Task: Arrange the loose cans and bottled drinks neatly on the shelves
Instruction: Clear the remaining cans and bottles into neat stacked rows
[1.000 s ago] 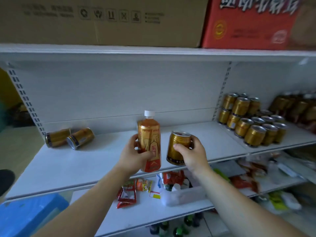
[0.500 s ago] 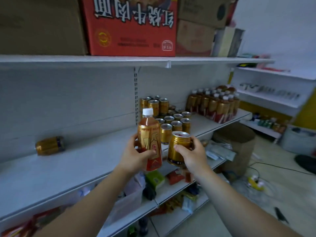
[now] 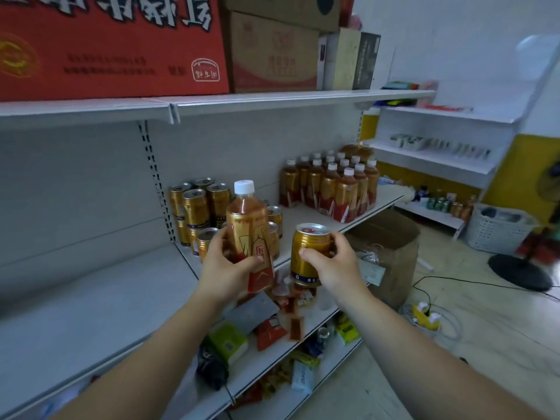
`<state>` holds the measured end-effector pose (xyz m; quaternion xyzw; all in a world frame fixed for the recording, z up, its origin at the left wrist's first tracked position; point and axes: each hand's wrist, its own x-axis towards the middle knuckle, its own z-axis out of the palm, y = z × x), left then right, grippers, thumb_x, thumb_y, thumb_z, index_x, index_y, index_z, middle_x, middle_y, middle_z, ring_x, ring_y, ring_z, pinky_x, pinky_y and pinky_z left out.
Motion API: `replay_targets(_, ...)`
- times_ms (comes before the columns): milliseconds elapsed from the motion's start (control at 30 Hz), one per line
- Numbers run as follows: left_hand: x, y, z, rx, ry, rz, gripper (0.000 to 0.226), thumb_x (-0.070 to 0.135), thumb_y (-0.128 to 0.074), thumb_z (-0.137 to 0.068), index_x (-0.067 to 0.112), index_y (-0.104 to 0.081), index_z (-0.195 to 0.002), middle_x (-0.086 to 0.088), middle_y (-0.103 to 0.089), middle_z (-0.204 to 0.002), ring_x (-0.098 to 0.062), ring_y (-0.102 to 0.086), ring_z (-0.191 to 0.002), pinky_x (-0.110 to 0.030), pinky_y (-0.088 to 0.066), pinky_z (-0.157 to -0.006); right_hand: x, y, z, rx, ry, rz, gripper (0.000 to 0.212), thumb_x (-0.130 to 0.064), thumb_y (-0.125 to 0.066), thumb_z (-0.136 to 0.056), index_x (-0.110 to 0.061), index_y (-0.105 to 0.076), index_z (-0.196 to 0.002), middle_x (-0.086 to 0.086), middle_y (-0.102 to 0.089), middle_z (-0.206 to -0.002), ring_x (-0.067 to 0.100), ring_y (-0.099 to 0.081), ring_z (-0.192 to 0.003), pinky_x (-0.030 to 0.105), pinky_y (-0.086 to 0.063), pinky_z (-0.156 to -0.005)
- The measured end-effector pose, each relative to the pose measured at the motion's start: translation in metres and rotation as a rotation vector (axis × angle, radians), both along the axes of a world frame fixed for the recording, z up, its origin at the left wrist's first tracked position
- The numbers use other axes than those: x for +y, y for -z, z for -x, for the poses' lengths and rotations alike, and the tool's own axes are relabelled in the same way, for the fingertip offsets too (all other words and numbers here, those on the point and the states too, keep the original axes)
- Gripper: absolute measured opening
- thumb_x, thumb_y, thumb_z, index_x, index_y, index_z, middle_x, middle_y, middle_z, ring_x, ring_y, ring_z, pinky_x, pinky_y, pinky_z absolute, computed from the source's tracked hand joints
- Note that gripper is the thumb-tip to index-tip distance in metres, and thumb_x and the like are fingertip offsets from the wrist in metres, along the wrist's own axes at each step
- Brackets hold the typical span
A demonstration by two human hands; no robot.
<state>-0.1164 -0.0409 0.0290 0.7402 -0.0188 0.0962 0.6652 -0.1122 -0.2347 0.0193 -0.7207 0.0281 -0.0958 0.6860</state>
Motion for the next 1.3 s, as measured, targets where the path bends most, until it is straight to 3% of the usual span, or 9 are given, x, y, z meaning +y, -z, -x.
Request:
replay_targets(167, 0.025, -0.006, -0.055, -0.046, -0.128, -0.027, 0.069, 0.009, -0.077, -0.074, 0.02, -0.042, -0.132, 0.008, -0.061, -0.105, -0.006, -0.059, -0.096, -0.024, -0.049, -0.071, 0.019, 0.0, -0.065, -0.012, -0.071, 0.043, 0.043, -0.024, -0.076, -0.079, -0.036, -0.05, -0.112, -0.013, -0.059, -0.102, 0.005, -0.058, -0.094, 0.023, -0.045, -0.071)
replay_targets(300, 0.042, -0.01, -0.085, -0.03, -0.214, -0.018, 0.06, 0.007, -0.077, -0.073, 0.027, -0.044, -0.12, 0.009, -0.063, -0.099, -0.007, -0.061, -0.093, -0.033, -0.051, -0.078, 0.035, -0.003, -0.117, 0.007, -0.152, 0.019, 0.043, -0.02, -0.076, -0.081, -0.029, -0.052, -0.115, -0.011, -0.06, -0.101, 0.001, -0.057, -0.088, 0.017, -0.043, -0.065)
replay_targets(500, 0.043, -0.007, -0.11, 0.002, -0.319, 0.043, 0.07, 0.002, -0.075, -0.074, 0.024, -0.041, -0.13, 0.009, -0.063, -0.099, -0.006, -0.064, -0.089, -0.036, -0.055, -0.075, 0.049, -0.005, -0.184, -0.035, -0.239, 0.056, 0.042, -0.018, -0.077, -0.08, -0.024, -0.054, -0.114, -0.015, -0.06, -0.097, -0.004, -0.055, -0.086, 0.015, -0.042, -0.069)
replay_targets(633, 0.027, -0.004, -0.125, 0.0, -0.395, 0.045, 0.068, 0.0, -0.075, -0.073, 0.032, -0.04, -0.123, 0.011, -0.063, -0.094, 0.006, -0.065, -0.074, -0.033, -0.056, -0.07, 0.053, -0.005, -0.235, -0.079, -0.299, 0.121, 0.048, -0.019, -0.078, -0.077, -0.024, -0.051, -0.117, -0.019, -0.058, -0.093, -0.006, -0.054, -0.085, 0.02, -0.042, -0.075)
replay_targets(767, 0.007, -0.003, -0.139, 0.031, -0.519, 0.038, 0.063, 0.002, -0.076, -0.072, 0.023, -0.047, -0.123, 0.005, -0.065, -0.095, -0.005, -0.065, -0.084, -0.037, -0.058, -0.073, 0.055, 0.001, -0.289, -0.051, -0.393, 0.127, 0.05, -0.018, -0.08, -0.073, -0.029, -0.05, -0.111, -0.015, -0.062, -0.095, 0.011, -0.063, -0.096, 0.03, -0.052, -0.082)
replay_targets(867, -0.006, -0.001, -0.148, 0.035, -0.6, 0.042, 0.052, -0.004, -0.073, -0.073, 0.015, -0.051, -0.115, 0.001, -0.065, -0.091, 0.0, -0.065, -0.072, -0.018, -0.054, -0.055, 0.057, 0.005, -0.321, -0.039, -0.485, 0.16, 0.056, -0.019, -0.082, -0.07, -0.027, -0.05, -0.115, -0.013, -0.061, -0.097, 0.016, -0.062, -0.097, 0.043, -0.053, -0.09)
replay_targets(967, -0.013, 0.003, -0.155, 0.051, -0.665, 0.033, 0.052, -0.003, -0.075, -0.072, 0.015, -0.052, -0.115, -0.002, -0.065, -0.094, -0.004, -0.065, -0.079, -0.015, -0.052, -0.053, 0.062, 0.005, -0.341, -0.035, -0.583, 0.162, 0.062, -0.019, -0.08, -0.071, -0.023, -0.048, -0.124, -0.011, -0.06, -0.1, 0.013, -0.061, -0.096, 0.038, -0.053, -0.086)
replay_targets(1100, -0.018, 0.01, -0.159, 0.071, -0.747, 0.036, 0.052, -0.002, -0.076, -0.07, 0.022, -0.052, -0.111, -0.003, -0.064, -0.096, -0.015, -0.063, -0.091, -0.026, -0.054, -0.063, 0.075, 0.007, -0.36, -0.073, -0.664, 0.162, 0.057, -0.017, -0.077, -0.074, -0.02, -0.047, -0.123, -0.014, -0.057, -0.097, -0.001, -0.055, -0.085, 0.018, -0.042, -0.065)
replay_targets(1300, -0.017, 0.013, -0.167, 0.076, -0.777, 0.072, 0.059, -0.002, -0.081, -0.063, 0.036, -0.051, -0.097, -0.006, -0.064, -0.095, -0.021, -0.064, -0.093, -0.037, -0.057, -0.071, 0.106, 0.017, -0.384, -0.107, -0.734, 0.165, 0.051, -0.018, -0.079, -0.076, -0.028, -0.049, -0.116, -0.016, -0.058, -0.098, 0.011, -0.059, -0.099, 0.025, -0.047, -0.081)
